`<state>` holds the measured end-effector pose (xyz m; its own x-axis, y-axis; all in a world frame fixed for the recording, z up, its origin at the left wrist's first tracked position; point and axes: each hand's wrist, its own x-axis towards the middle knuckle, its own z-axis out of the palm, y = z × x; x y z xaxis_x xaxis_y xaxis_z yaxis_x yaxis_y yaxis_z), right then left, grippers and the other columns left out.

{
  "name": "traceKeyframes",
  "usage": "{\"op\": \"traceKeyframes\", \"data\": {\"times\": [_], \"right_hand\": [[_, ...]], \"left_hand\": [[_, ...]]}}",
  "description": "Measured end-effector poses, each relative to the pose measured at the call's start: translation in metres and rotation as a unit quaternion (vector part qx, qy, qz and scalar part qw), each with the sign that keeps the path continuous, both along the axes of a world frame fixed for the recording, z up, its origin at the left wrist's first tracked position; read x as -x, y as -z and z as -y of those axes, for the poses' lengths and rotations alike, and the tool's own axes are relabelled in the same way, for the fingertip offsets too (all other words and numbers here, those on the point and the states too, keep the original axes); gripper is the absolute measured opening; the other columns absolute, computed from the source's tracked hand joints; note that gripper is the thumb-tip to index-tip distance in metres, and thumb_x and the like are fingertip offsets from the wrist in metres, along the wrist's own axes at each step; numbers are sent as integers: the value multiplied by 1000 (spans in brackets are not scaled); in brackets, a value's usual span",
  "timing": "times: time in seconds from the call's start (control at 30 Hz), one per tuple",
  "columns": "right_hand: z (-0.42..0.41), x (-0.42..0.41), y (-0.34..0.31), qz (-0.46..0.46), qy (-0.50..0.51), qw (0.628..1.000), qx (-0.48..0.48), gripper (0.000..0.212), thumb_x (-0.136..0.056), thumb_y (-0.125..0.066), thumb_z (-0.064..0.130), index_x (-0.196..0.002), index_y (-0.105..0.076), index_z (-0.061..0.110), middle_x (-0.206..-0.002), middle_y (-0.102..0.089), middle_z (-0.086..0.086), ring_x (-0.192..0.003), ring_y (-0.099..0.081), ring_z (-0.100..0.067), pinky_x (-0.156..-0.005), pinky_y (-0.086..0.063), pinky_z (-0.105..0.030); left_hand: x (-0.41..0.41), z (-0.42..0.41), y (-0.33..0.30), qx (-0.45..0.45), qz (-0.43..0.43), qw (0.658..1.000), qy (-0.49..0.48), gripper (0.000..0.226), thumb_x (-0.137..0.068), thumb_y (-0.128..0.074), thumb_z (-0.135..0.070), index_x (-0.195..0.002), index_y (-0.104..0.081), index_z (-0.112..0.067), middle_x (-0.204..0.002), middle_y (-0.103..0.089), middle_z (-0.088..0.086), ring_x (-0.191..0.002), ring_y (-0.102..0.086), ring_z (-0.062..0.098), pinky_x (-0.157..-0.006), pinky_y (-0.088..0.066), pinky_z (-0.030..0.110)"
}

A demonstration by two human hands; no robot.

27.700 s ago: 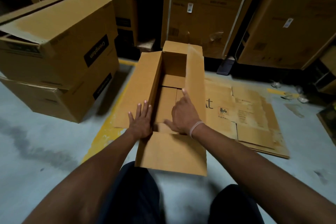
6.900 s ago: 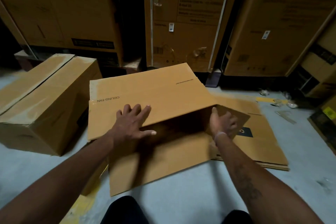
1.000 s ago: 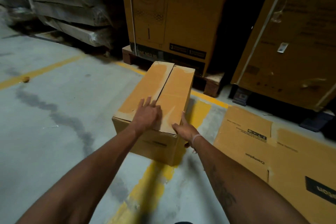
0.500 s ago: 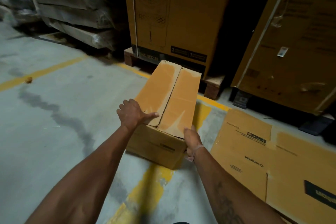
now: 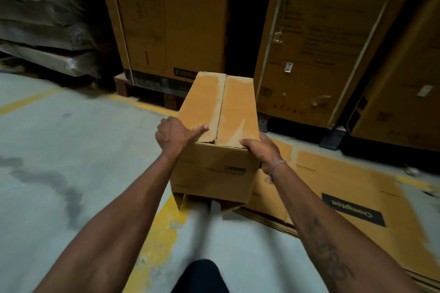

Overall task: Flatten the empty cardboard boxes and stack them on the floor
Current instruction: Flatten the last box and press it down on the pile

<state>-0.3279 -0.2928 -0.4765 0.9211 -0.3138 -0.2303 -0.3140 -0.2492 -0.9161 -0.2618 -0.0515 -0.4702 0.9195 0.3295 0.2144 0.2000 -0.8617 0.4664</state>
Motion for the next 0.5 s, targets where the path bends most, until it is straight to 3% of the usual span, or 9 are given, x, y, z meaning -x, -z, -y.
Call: {"op": "traceKeyframes", "data": {"times": [0.07, 0.13, 0.23, 0.33, 0.4, 0.5], "right_hand": [[32, 20, -5, 9, 23, 1000, 8, 53, -74, -74, 54, -123, -63, 40, -110, -73, 8, -98, -68, -22, -91, -59, -47], [63, 40, -2, 7, 45, 999, 19, 52, -71, -73, 58, -120, -63, 42, -108, -73, 9, -99, -67, -22, -92, -57, -49], [104, 67, 13, -17, 65, 998, 17, 72, -63, -78, 66, -128, -56, 44, -116, -70, 7, -105, -64, -22, -97, -54, -51], [141, 88, 37, -59, 85, 995, 8, 121, -46, -86, 79, -148, -38, 36, -137, -60, 3, -119, -59, -28, -103, -51, -54], [157, 105, 47, -117, 67, 990, 38, 145, -40, -87, 84, -158, -22, 30, -151, -46, -2, -133, -50, -34, -109, -46, -56], [164, 128, 55, -141, 4, 987, 73, 146, -55, -97, 60, -163, -9, 16, -164, -32, -11, -147, -36, -35, -119, -36, -49]], "left_hand": [[10, 35, -3, 4, -4, 1000, 24, 116, -53, -52, -104, -112, -66, -4, -109, -65, 15, -98, -64, 33, -81, -58, 42], [23, 70, -1, 5, -14, 999, 49, 123, -49, -50, -106, -117, -65, -4, -113, -64, 16, -101, -63, 33, -83, -57, 42], [48, 118, 4, -9, -36, 994, 99, 128, -49, -55, -104, -128, -58, -4, -126, -60, 18, -115, -59, 35, -91, -52, 42], [65, 156, 13, -34, -81, 982, 167, 139, -48, -60, -102, -143, -43, -2, -140, -50, 21, -129, -50, 38, -103, -45, 47], [73, 172, 27, -44, -154, 962, 223, 151, -48, -67, -97, -154, -22, 0, -152, -38, 23, -139, -41, 41, -111, -39, 49], [82, 176, 59, -51, -231, 938, 252, 163, -47, -74, -91, -159, -3, 3, -161, -24, 24, -146, -32, 44, -117, -32, 50]]}}
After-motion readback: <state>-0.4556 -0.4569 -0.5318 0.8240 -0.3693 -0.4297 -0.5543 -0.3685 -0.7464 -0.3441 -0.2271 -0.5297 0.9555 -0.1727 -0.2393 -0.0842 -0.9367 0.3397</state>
